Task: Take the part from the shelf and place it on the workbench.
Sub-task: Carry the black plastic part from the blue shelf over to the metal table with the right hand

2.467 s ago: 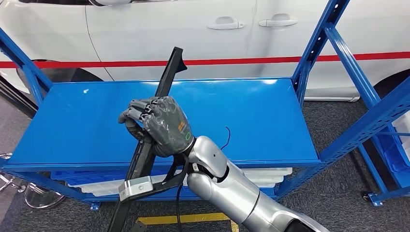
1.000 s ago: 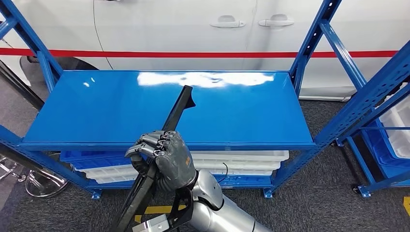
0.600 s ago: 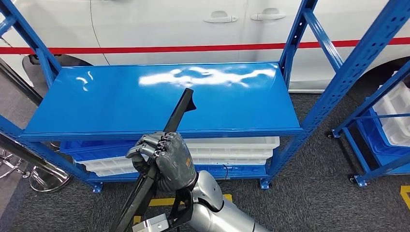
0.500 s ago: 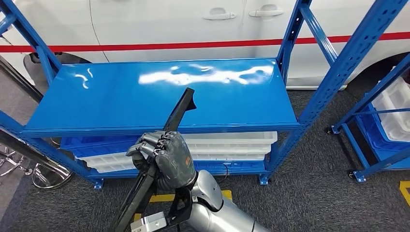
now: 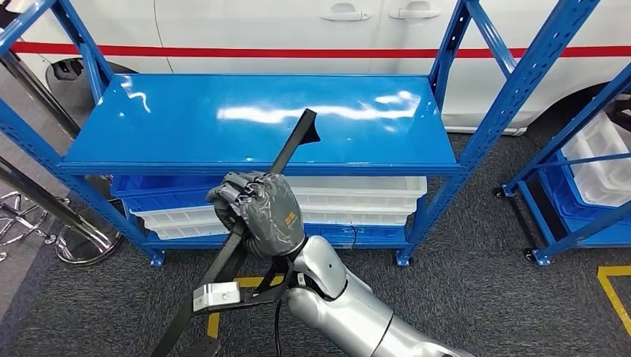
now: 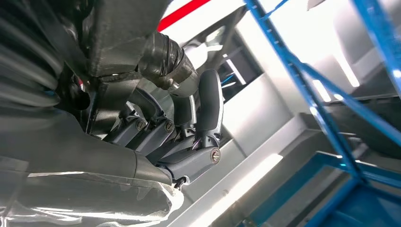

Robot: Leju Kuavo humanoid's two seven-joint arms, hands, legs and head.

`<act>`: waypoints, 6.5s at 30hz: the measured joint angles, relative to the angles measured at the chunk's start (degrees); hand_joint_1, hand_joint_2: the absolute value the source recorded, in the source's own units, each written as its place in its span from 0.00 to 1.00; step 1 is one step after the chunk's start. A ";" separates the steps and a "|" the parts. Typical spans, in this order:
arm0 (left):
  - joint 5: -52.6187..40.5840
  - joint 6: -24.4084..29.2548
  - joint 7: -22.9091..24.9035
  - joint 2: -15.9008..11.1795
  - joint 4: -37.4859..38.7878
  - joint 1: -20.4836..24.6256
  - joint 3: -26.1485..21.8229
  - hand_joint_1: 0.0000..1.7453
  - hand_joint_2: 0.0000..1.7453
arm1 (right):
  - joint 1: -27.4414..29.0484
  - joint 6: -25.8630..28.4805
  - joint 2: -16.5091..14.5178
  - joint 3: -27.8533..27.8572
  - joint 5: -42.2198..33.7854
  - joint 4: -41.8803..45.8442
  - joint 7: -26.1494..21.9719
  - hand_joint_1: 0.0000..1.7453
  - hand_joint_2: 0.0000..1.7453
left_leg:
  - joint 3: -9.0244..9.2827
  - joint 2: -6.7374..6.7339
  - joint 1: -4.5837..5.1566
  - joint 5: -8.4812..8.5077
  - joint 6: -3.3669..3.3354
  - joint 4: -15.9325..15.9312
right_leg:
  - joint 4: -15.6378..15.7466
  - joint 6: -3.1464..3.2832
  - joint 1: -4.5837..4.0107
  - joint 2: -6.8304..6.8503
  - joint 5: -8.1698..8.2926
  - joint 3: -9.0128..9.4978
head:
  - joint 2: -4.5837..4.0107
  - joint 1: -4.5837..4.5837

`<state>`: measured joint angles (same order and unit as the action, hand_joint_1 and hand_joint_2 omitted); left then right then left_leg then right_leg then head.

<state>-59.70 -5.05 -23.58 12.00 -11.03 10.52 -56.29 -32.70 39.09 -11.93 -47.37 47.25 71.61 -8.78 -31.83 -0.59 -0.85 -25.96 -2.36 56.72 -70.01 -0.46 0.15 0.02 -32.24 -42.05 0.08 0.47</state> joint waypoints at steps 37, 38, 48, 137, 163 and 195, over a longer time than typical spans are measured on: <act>1.54 1.84 -1.43 2.34 0.01 -1.25 -0.28 0.00 1.00 | 2.55 -0.74 1.55 3.02 -4.89 2.25 -4.83 1.00 1.00 | -4.38 0.25 1.14 2.07 0.40 2.10 | 6.94 2.52 -1.00 -0.07 2.72 10.63 | 0.00 -0.04; 1.50 1.72 -1.37 2.46 0.02 -1.19 -0.30 0.00 1.00 | 2.49 -0.83 1.48 3.02 -4.91 2.46 -4.87 1.00 1.00 | -4.60 0.27 1.08 2.58 0.63 1.98 | 9.97 2.95 -1.31 -0.09 2.47 12.37 | 0.00 -0.06; 1.21 -0.59 0.44 1.08 0.02 -0.22 -0.34 0.00 1.00 | 1.77 -1.19 0.66 3.02 -5.38 2.63 -4.98 1.00 1.00 | -7.96 0.59 -0.21 -6.61 4.00 16.79 | 13.15 3.30 -0.47 0.83 8.57 7.42 | -0.01 -0.06; 0.24 -1.40 -2.93 -0.35 -0.01 0.60 -0.21 0.00 1.00 | -1.60 -2.55 -0.30 3.04 -4.61 -1.81 -4.63 1.00 1.00 | -5.03 0.09 -0.55 -8.42 3.93 11.51 | 11.11 2.51 0.39 0.26 7.51 5.72 | 0.01 -0.05; -0.33 -0.83 -4.65 -0.07 -0.03 1.07 0.35 0.00 1.00 | -1.11 0.33 -0.67 3.95 -3.46 -1.98 -7.12 1.00 1.00 | -1.36 -0.16 0.10 -0.49 2.37 1.20 | 10.94 0.81 0.20 -0.05 5.29 7.97 | 0.01 -0.05; -0.36 -0.15 -4.87 0.05 -0.03 1.22 0.82 0.00 1.00 | -1.17 -0.05 0.27 4.07 -0.09 -1.55 -5.96 1.00 1.00 | -3.47 5.62 -0.16 -0.09 2.61 2.46 | 11.02 1.42 0.61 -2.04 5.17 8.21 | 0.00 -0.07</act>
<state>-60.06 -5.20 -28.46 12.05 -11.06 11.75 -55.47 -33.87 39.04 -11.66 -43.30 47.16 70.06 -14.74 -35.30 5.03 -1.01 -26.05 0.25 59.19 -58.99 0.95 0.76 -2.02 -27.07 -33.84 0.08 0.40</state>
